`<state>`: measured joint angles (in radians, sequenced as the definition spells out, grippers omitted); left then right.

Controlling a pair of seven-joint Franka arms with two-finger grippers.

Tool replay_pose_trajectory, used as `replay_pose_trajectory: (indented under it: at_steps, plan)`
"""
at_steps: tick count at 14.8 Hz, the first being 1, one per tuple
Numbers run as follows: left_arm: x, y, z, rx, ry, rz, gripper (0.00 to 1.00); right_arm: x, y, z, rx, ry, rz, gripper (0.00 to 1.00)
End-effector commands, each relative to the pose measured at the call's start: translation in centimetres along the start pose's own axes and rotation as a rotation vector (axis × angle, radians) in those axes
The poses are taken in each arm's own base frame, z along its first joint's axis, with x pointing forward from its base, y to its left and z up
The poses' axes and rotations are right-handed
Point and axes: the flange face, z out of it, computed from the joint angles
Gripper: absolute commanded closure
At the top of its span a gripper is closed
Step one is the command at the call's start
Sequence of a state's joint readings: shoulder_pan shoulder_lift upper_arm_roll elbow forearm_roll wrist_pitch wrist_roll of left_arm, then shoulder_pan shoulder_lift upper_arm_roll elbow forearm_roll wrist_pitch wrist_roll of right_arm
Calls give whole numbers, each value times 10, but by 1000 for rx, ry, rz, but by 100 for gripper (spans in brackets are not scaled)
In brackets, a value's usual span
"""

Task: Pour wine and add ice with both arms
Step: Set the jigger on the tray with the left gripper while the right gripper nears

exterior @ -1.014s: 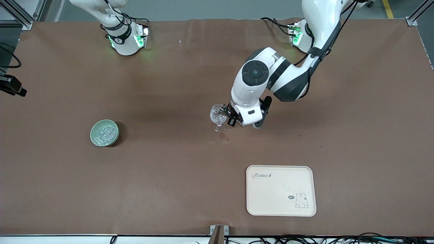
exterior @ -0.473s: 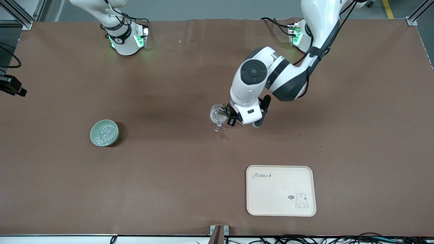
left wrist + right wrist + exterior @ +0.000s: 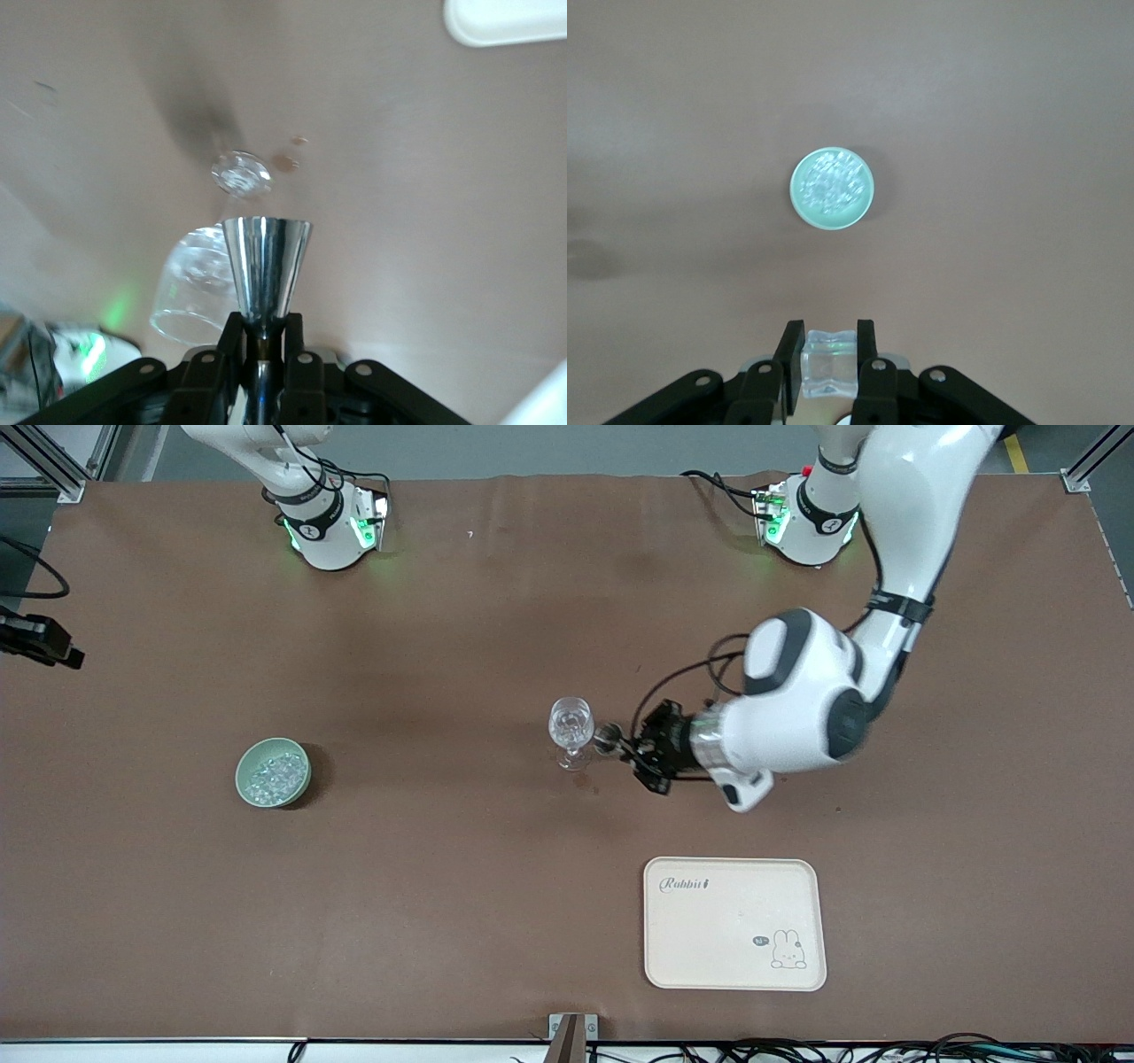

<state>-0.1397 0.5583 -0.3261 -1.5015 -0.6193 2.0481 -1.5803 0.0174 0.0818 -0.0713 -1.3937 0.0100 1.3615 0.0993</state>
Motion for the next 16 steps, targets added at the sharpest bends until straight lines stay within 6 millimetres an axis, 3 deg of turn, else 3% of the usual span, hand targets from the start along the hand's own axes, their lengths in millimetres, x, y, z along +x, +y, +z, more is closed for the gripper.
replay_pose_trajectory:
  at_steps: [1, 3, 5, 7, 9, 12, 14, 16]
  plan:
    - [65, 30, -26, -44, -149, -76, 99, -17, -77, -2, -7, -9, 58, 99]
    - [124, 60, -46, -107, -249, -134, 98, -35, -141, -2, 5, -6, 73, 100]
    - [159, 73, -59, -157, -274, -154, 97, -51, -194, 4, 28, -8, 130, 100]
    - [201, 86, -67, -218, -281, -146, 98, -65, -267, 22, 56, 14, 180, 100]
    - [233, 96, -60, -283, -312, -156, 99, -77, -340, 54, 86, 26, 227, 100]
    - [276, 105, -39, -365, -407, -189, 99, -96, -426, 109, 126, 24, 263, 99]
    - [308, 108, -28, -410, -457, -203, 99, -108, -470, 145, 124, 35, 287, 99]
    - [331, 106, -15, -442, -498, -200, 99, -113, -500, 174, 115, 42, 294, 99]
